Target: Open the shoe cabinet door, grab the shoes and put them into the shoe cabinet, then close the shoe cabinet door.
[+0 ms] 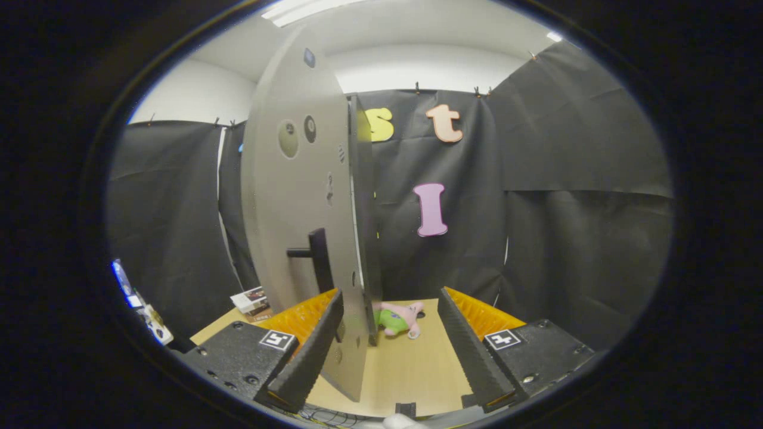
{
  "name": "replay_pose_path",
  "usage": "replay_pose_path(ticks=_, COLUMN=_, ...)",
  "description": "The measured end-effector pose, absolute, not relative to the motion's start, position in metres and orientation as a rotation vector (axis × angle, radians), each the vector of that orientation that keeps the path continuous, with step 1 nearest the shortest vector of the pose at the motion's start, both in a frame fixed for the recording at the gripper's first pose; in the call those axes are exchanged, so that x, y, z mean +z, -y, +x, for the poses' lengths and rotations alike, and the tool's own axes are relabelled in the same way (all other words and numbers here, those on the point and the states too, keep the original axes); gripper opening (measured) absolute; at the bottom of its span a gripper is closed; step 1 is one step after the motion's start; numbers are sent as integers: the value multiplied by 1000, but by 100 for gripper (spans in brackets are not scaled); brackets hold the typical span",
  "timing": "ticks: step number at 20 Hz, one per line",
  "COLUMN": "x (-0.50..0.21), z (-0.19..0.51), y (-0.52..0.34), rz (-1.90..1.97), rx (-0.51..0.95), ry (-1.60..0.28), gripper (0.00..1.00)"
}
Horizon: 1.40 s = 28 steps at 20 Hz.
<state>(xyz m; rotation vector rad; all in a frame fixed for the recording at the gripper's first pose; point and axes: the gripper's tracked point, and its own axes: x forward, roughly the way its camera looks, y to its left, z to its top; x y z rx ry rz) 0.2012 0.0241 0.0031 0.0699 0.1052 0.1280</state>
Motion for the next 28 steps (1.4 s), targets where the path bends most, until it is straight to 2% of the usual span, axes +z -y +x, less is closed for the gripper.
replay_pose_path(ticks=8, x=4, z=217, y=-41, rz=55, rx=192, ry=-112, gripper=100)
replay_pose_path(ticks=11, x=3, z=215, y=-45, rz=38, rx=161, ry=-122, gripper=96)
replay_pose_path(ticks=28, x=-2, z=208, y=-157, rz=36, rx=73, ry=-118, gripper=96)
